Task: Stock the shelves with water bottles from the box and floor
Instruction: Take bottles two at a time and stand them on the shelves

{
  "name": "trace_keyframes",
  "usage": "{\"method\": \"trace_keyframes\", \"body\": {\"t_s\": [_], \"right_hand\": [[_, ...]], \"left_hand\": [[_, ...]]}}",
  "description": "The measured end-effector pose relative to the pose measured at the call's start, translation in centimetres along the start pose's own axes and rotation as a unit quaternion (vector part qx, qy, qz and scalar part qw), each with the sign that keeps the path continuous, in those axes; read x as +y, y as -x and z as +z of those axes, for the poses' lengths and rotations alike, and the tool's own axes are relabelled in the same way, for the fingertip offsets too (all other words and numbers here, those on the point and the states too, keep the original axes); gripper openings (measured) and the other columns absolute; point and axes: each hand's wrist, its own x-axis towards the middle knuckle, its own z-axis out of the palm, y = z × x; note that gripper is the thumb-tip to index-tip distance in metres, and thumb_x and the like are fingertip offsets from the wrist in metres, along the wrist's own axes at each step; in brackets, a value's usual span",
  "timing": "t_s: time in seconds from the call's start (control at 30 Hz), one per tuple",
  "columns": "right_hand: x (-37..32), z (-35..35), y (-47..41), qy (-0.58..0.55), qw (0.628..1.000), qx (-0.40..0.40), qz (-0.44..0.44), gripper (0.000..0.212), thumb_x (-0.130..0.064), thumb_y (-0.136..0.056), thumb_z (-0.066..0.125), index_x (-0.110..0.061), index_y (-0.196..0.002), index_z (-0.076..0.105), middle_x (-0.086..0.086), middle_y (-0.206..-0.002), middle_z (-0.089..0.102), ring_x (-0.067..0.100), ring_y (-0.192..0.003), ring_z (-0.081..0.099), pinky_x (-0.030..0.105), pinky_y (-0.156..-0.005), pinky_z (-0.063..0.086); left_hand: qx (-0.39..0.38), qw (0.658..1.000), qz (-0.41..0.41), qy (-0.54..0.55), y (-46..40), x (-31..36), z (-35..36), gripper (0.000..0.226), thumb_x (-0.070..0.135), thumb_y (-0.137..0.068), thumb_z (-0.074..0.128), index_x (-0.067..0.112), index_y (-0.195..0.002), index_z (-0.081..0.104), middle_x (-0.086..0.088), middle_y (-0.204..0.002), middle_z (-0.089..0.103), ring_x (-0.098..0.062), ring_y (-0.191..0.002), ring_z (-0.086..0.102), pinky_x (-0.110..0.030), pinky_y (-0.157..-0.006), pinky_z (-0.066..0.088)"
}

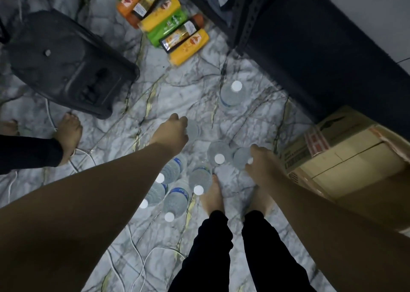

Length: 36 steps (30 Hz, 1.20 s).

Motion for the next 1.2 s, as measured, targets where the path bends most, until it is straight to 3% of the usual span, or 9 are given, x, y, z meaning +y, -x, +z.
{"method": "trace_keyframes", "body": {"t_s": [0.13, 0.33, 0.43, 0.53, 0.67, 0.83, 0.93, 1.03, 1.2], "right_hand": [[-0.1, -5.3, 4.2, -0.016, 1.000, 0.024, 0.010, 0.024, -0.028, -0.096, 0.065, -0.013, -0.110, 0.052, 0.009, -0.108, 0.065, 0.032, -0.100, 0.067, 0.039, -0.080, 0.057], [-1.7, -16.1, 13.9, -0.058, 0.994, 0.090, -0.004, 0.021, -0.030, -0.099, 0.062, -0.022, -0.099, 0.042, -0.001, -0.099, 0.052, 0.026, -0.091, 0.060, 0.032, -0.069, 0.036], [-2.8, -22.5, 19.5, -0.077, 0.986, 0.145, -0.010, 0.019, -0.031, -0.098, 0.063, -0.020, -0.101, 0.048, -0.005, -0.096, 0.049, 0.022, -0.086, 0.056, 0.033, -0.067, 0.034], [-3.7, -28.7, 24.9, -0.092, 0.974, 0.205, -0.027, 0.021, -0.033, -0.097, 0.065, -0.020, -0.097, 0.049, -0.003, -0.094, 0.053, 0.020, -0.080, 0.053, 0.036, -0.065, 0.037], [-5.0, -36.1, 31.4, -0.108, 0.949, 0.285, -0.083, 0.016, -0.028, -0.097, 0.066, -0.016, -0.100, 0.056, 0.000, -0.097, 0.057, 0.022, -0.084, 0.057, 0.042, -0.072, 0.049], [-6.3, -43.2, 37.9, -0.111, 0.918, 0.367, -0.102, 0.015, -0.032, -0.096, 0.065, -0.020, -0.093, 0.055, -0.005, -0.095, 0.058, 0.019, -0.083, 0.058, 0.042, -0.073, 0.050], [-6.7, -47.0, 41.5, -0.100, 0.901, 0.410, -0.105, 0.021, -0.040, -0.096, 0.063, -0.022, -0.090, 0.053, -0.007, -0.091, 0.056, 0.018, -0.080, 0.058, 0.044, -0.072, 0.052], [-7.0, -50.6, 44.9, -0.082, 0.879, 0.454, -0.122, 0.026, -0.046, -0.097, 0.062, -0.022, -0.091, 0.053, -0.007, -0.091, 0.057, 0.016, -0.080, 0.057, 0.043, -0.072, 0.052], [-7.5, -56.6, 49.7, -0.077, 0.825, 0.537, -0.161, 0.025, -0.046, -0.098, 0.060, -0.025, -0.089, 0.052, -0.011, -0.086, 0.055, 0.009, -0.077, 0.053, 0.035, -0.066, 0.044]], "left_hand": [[0.005, 1.000, 0.022, 0.014, 2.9, 2.2, -3.9, 0.032, 0.017, -0.094, 0.065, 0.008, -0.125, 0.060, -0.014, -0.122, 0.051, -0.041, -0.098, 0.063, -0.045, -0.078, 0.054], [0.005, 0.996, 0.082, 0.031, 10.6, 7.1, -13.5, 0.033, 0.022, -0.093, 0.069, 0.014, -0.124, 0.062, -0.005, -0.114, 0.046, -0.035, -0.097, 0.064, -0.032, -0.070, 0.042], [0.016, 0.990, 0.130, 0.057, 14.9, 10.4, -19.8, 0.028, 0.020, -0.092, 0.070, 0.013, -0.118, 0.064, 0.000, -0.108, 0.039, -0.035, -0.095, 0.063, -0.030, -0.068, 0.037], [0.049, 0.977, 0.193, 0.070, 18.8, 13.9, -26.3, 0.013, 0.020, -0.087, 0.071, 0.020, -0.097, 0.062, 0.002, -0.099, 0.042, -0.032, -0.096, 0.062, -0.031, -0.064, 0.035], [0.089, 0.956, 0.265, 0.092, 23.8, 18.4, -34.6, 0.036, 0.019, -0.083, 0.069, 0.036, -0.075, 0.039, 0.004, -0.088, 0.044, -0.021, -0.087, 0.052, -0.034, -0.065, 0.035], [0.148, 0.924, 0.336, 0.110, 28.3, 22.5, -42.5, 0.009, 0.018, -0.086, 0.071, 0.022, -0.088, 0.063, 0.005, -0.092, 0.052, -0.009, -0.083, 0.051, -0.026, -0.072, 0.037], [0.190, 0.901, 0.377, 0.098, 30.9, 24.8, -46.8, 0.012, 0.027, -0.091, 0.075, 0.022, -0.099, 0.067, 0.008, -0.098, 0.052, -0.006, -0.084, 0.055, -0.016, -0.072, 0.037], [0.224, 0.869, 0.436, 0.066, 33.8, 27.5, -51.6, 0.015, 0.034, -0.095, 0.072, 0.024, -0.105, 0.065, 0.010, -0.100, 0.052, -0.008, -0.089, 0.057, -0.026, -0.077, 0.044], [0.266, 0.831, 0.486, 0.045, 38.5, 31.3, -58.7, 0.015, 0.040, -0.094, 0.072, 0.030, -0.101, 0.062, 0.013, -0.101, 0.058, -0.006, -0.093, 0.058, -0.027, -0.080, 0.046]]}}
